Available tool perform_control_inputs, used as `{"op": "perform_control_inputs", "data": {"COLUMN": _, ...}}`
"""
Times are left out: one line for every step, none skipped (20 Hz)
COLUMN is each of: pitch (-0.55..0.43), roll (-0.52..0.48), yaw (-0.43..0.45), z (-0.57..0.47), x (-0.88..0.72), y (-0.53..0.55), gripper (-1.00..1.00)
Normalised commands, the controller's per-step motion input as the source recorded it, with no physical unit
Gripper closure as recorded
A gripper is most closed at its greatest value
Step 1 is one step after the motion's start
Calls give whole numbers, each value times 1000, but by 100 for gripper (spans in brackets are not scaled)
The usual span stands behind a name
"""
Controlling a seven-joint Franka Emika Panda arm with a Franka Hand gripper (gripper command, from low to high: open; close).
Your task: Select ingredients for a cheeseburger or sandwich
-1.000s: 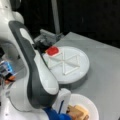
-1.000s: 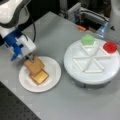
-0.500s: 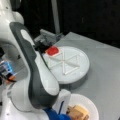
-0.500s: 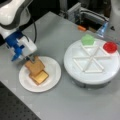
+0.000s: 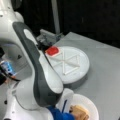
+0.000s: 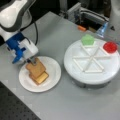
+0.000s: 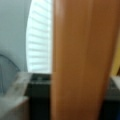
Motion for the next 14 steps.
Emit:
{"op": "perform_control_inputs", "data": {"pitch": -130, "roll": -102, "yaw": -3, "z": -86, "x": -52, "y": 110, "gripper": 100}}
{"op": "perform_control_inputs", "data": {"pitch": -133, "roll": -102, "yaw": 3, "z": -96, "x": -57, "y": 104, "gripper": 100}}
{"op": "perform_control_inputs", "data": {"pitch": -132, "roll": -100, "yaw": 6, "z": -99, "x": -63, "y": 98, "gripper": 100}}
{"op": "perform_control_inputs", "data": {"pitch": -132, "roll": -95, "yaw": 8, "z": -101, "x": -68, "y": 94, "gripper": 100}}
{"op": "perform_control_inputs", "data": {"pitch": -130, "roll": -91, "yaw": 10, "z": -101, "x": -72, "y": 93, "gripper": 100}}
{"op": "perform_control_inputs", "data": {"pitch": -131, "roll": -86, "yaw": 13, "z": -100, "x": -78, "y": 90, "gripper": 100}}
{"op": "perform_control_inputs", "data": {"pitch": -129, "roll": -83, "yaw": 15, "z": -100, "x": -82, "y": 89, "gripper": 100}}
{"op": "perform_control_inputs", "data": {"pitch": -129, "roll": -80, "yaw": 17, "z": -99, "x": -87, "y": 91, "gripper": 100}}
{"op": "perform_control_inputs", "data": {"pitch": -129, "roll": -78, "yaw": 18, "z": -96, "x": -90, "y": 90, "gripper": 100}}
{"op": "perform_control_inputs", "data": {"pitch": -130, "roll": -72, "yaw": 19, "z": -88, "x": -94, "y": 94, "gripper": 100}}
{"op": "perform_control_inputs", "data": {"pitch": -131, "roll": -70, "yaw": 22, "z": -82, "x": -96, "y": 94, "gripper": 100}}
{"op": "perform_control_inputs", "data": {"pitch": -136, "roll": -70, "yaw": 25, "z": -79, "x": -94, "y": 97, "gripper": 100}}
{"op": "perform_control_inputs", "data": {"pitch": -139, "roll": -71, "yaw": 26, "z": -75, "x": -90, "y": 98, "gripper": 100}}
{"op": "perform_control_inputs", "data": {"pitch": -139, "roll": -75, "yaw": 28, "z": -70, "x": -90, "y": 96, "gripper": 100}}
